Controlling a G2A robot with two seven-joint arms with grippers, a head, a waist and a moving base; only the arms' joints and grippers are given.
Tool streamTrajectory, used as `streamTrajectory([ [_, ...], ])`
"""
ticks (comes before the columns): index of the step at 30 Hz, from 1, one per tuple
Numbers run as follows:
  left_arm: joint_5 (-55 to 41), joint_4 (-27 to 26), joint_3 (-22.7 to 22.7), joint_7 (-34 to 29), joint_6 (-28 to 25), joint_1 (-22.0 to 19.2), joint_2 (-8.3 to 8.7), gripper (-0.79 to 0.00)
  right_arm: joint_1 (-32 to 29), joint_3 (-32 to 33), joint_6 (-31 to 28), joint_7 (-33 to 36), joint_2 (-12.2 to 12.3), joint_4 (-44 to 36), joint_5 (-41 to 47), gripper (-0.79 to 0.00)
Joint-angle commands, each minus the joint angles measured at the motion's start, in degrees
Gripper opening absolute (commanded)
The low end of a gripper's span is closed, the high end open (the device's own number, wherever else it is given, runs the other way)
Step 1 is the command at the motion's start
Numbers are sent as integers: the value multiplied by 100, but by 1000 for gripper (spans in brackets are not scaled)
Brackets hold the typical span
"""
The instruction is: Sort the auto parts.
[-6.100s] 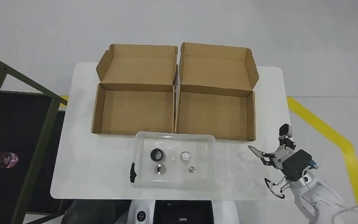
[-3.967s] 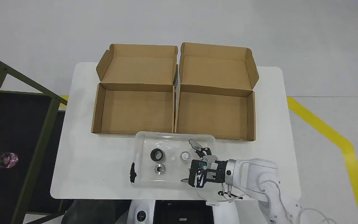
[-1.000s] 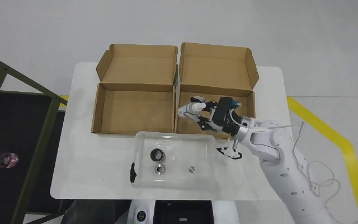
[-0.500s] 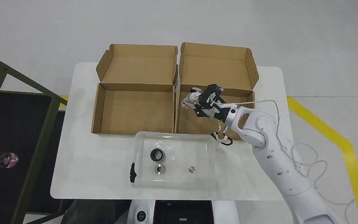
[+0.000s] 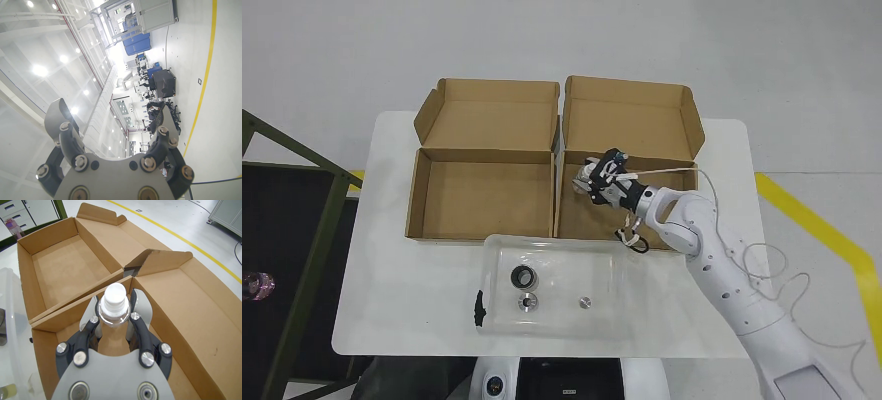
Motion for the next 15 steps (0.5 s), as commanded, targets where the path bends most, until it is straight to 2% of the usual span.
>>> streamTrajectory([
  [1,0,0,0,0,0,0,0,0,39,-42,14,-26,-18,88,-9,-606],
  [5,0,0,0,0,0,0,0,0,107,-98,54,-45,-49,210,-49,-453],
  [9,0,0,0,0,0,0,0,0,136,-110,58,-62,-66,280,-51,-403],
  [12,0,0,0,0,0,0,0,0,121,-79,-17,-56,-63,184,-20,-206],
  [15,0,0,0,0,0,0,0,0,56,14,-110,-50,-35,-91,-47,-145],
])
